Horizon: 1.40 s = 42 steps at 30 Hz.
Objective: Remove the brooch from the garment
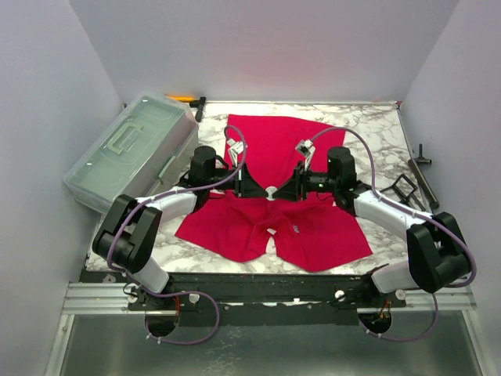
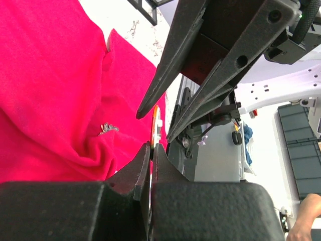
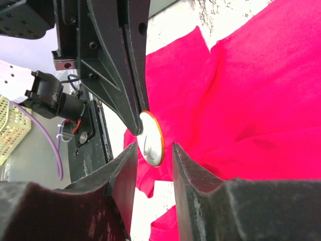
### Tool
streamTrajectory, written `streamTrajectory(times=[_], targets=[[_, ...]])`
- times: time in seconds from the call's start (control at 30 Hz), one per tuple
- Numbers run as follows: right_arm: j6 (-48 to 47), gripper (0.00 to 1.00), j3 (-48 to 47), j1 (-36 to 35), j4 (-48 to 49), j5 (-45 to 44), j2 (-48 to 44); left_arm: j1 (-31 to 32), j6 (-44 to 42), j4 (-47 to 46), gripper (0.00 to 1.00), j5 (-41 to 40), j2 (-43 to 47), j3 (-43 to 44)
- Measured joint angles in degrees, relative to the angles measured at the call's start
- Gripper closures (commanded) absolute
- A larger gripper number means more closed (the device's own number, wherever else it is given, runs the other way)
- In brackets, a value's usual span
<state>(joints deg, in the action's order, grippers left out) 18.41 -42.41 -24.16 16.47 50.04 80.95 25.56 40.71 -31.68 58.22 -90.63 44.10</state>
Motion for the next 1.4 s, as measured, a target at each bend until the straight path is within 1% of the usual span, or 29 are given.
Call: streamTrajectory(times=[0.13,0.4,0.53,0.67,0.97,1.07,1.27,1.4], targets=[[-0.92,0.57,-0.68,0.00,-1.01,0.81,-0.20,-0.22,0.33,0.02,1.00,0.00,-0.26,0.00],[-0.74,0.58,-1.46,0.15,-2.45,2.62,-0.92,-0.22,0.37,-0.02,1.00,0.87,-0.31,0.00],[1.11,0.57,-1.60,0.96,-2.54,4.28,-0.92,-0.22,0.37,-0.11,1.00,2.29,-0.31,0.00],[3.48,0.54,-2.32,1.99,-2.62,6.19,-0.92,-0.22,0.52,-0.87,1.00,3.54,-0.31,-0.37],[9.22,0.54,-2.99,2.54,-4.52,5.22,-0.81,-0.22,3.43,-5.01,1.00,5.46,-0.31,-0.83],[11.37,0.56,-1.79,2.54,-2.51,5.29,-0.81,-0.22,4.76,-6.71,1.00,5.55,-0.31,-0.87],[14.60,0.65,0.48,2.54,-0.63,5.29,-0.81,-0.22,6.95,-9.77,1.00,5.70,-0.31,-1.27],[16.04,0.66,0.59,2.54,1.05,5.31,-0.81,-0.22,7.56,-10.73,1.00,5.73,-0.35,-1.44]])
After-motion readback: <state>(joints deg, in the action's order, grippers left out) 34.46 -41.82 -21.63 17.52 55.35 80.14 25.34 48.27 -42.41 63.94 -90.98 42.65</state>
